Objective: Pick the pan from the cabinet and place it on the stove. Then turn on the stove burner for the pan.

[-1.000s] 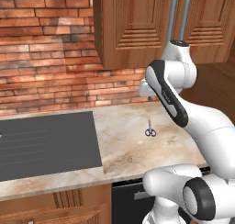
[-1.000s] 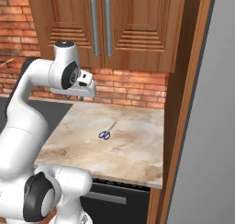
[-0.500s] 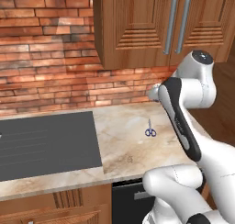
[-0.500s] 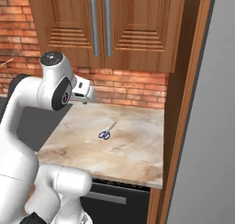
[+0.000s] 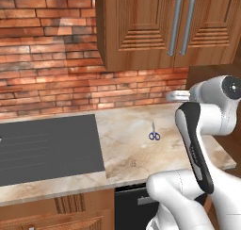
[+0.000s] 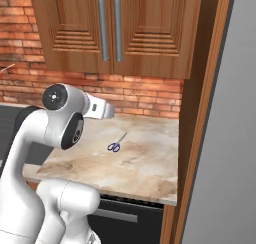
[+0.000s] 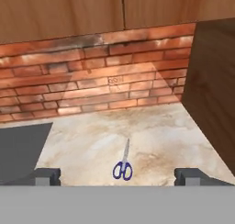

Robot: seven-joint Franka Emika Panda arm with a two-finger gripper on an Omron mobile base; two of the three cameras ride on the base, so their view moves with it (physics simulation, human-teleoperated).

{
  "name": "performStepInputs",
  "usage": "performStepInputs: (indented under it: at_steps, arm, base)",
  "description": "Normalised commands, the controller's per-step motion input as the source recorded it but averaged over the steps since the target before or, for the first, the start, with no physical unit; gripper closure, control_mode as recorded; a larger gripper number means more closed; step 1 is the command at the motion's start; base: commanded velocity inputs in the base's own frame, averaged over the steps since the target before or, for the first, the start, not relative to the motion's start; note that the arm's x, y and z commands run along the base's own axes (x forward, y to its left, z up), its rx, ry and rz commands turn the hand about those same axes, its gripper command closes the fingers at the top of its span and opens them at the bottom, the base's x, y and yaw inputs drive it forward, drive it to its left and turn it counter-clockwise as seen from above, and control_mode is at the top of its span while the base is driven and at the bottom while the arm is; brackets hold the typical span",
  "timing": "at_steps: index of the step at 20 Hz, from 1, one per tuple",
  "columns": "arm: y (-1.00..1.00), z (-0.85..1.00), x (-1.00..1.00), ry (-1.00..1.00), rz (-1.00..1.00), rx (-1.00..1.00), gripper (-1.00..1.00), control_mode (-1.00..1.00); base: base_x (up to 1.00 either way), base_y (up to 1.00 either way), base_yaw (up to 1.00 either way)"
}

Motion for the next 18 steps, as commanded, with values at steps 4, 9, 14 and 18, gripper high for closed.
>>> performStepInputs:
  at_steps: [4,9,14,18]
  arm:
    - [-0.44,0.57,0.00,-0.23,-0.03,0.00,-1.00,-1.00]
    - [-0.29,0.62,0.05,-0.20,-0.01,0.00,-1.00,-1.00]
    - [-0.04,0.61,0.20,-0.16,0.00,0.00,-1.00,-1.00]
    - [0.00,0.58,0.34,-0.14,0.00,0.00,-1.00,-1.00]
  base:
    - [0.00,0.00,0.00]
    - [0.00,0.00,0.00]
    - [0.00,0.00,0.00]
    - [0.00,0.00,0.00]
